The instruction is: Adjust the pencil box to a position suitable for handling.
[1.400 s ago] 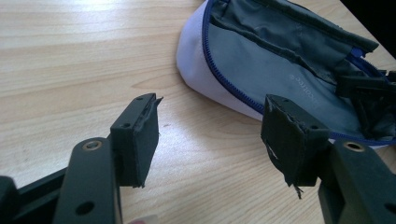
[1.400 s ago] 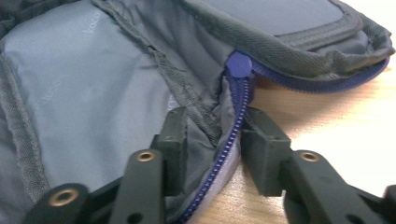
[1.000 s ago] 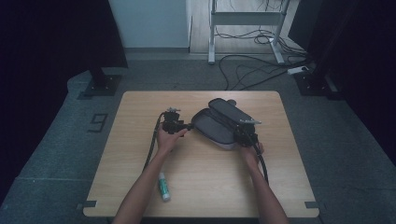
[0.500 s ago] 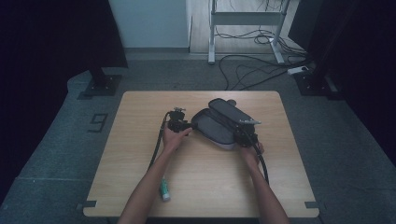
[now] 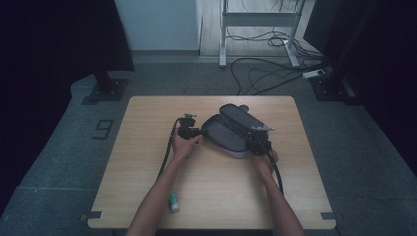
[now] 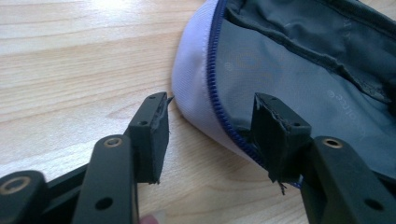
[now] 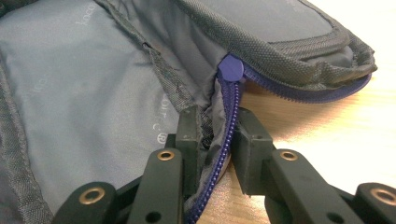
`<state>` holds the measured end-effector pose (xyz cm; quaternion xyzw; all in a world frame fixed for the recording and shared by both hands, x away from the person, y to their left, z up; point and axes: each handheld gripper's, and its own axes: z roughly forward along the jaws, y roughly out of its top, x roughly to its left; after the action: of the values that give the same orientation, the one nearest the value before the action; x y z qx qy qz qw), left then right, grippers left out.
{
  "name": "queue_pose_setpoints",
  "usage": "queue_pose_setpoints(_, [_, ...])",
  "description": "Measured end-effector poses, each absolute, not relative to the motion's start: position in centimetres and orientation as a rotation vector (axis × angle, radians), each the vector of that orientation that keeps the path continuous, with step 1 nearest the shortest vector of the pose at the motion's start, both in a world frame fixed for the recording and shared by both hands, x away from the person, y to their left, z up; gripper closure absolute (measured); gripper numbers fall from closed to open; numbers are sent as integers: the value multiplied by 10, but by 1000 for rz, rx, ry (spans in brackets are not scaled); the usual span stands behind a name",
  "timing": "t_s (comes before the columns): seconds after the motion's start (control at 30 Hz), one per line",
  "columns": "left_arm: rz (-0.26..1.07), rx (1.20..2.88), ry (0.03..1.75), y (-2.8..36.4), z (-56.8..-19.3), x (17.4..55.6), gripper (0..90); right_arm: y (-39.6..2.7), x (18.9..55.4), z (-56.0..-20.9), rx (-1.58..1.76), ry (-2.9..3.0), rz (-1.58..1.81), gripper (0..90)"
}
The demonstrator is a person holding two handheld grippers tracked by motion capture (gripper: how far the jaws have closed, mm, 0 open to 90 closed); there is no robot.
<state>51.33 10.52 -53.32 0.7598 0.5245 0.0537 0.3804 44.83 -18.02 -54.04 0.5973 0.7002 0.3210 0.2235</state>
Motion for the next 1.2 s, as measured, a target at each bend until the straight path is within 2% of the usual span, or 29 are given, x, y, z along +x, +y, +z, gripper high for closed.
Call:
queue_pose_setpoints(0.2, [141, 1954, 1341, 99, -534, 513, 548, -181, 448, -540, 1642, 1945, 883, 734])
queue_pose_setpoints(0.33, [145, 1970, 1346, 100, -535, 514, 650, -182, 448, -540, 1638, 1950, 884, 744])
queue_pose_setpoints(0.5, [135, 1971, 1354, 104, -535, 516, 733, -182, 448, -540, 1635, 1947, 884, 757])
queue_pose_setpoints(0.7, [144, 1984, 1362, 103, -533, 517, 798, -183, 448, -538, 1635, 1941, 895, 771])
queue_pose_setpoints(0.8, [158, 1981, 1372, 104, -531, 517, 839, -184, 446, -535, 1631, 1922, 913, 822])
queue_pose_setpoints(1.2, [156, 1962, 1342, 106, -523, 512, 869, -186, 442, -528, 1623, 1899, 949, 838])
